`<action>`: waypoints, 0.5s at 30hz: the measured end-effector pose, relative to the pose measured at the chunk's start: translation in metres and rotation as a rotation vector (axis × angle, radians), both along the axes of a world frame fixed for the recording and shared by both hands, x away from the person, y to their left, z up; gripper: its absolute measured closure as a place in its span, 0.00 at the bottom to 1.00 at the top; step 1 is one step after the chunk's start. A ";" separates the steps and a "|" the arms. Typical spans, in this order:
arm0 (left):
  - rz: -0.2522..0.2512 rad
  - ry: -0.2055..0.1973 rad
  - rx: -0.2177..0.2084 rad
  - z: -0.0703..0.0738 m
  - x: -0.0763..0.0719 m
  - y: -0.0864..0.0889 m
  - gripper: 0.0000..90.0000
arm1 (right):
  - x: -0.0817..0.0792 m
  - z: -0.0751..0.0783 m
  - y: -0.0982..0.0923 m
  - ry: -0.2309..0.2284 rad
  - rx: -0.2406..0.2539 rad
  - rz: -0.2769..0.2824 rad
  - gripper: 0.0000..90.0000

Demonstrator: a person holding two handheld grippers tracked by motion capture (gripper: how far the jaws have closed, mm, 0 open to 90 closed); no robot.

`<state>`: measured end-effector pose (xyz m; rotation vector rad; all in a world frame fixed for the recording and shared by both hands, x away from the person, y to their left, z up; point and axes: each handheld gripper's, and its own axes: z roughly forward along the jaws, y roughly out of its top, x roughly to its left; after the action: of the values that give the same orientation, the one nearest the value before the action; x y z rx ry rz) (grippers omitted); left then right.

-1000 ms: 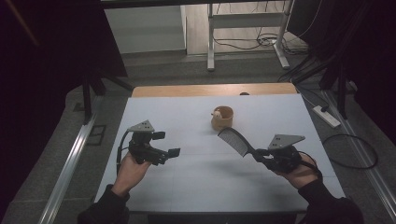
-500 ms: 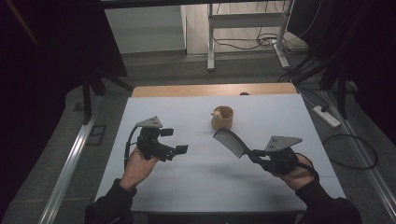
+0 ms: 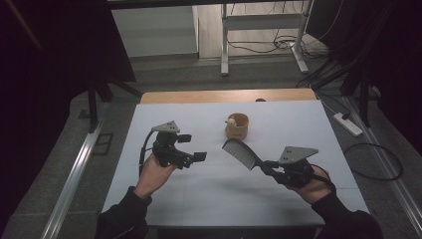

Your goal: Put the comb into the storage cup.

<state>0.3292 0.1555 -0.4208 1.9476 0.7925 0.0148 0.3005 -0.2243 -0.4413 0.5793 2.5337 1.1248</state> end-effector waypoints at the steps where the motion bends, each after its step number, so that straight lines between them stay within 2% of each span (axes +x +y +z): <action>1: -0.005 0.002 -0.003 0.000 0.001 -0.001 0.00 | 0.000 0.000 0.001 0.000 -0.001 0.006 0.81; 8: -0.035 0.009 -0.005 0.002 0.006 -0.004 0.00 | -0.003 -0.001 0.007 -0.016 -0.002 0.025 0.81; 15: -0.044 0.020 -0.013 0.001 0.010 -0.009 0.00 | -0.004 -0.001 0.013 -0.029 0.001 0.042 0.81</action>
<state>0.3395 0.1463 -0.4197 1.9555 0.7613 -0.0362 0.2961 -0.2113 -0.4423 0.5084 2.5316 1.1398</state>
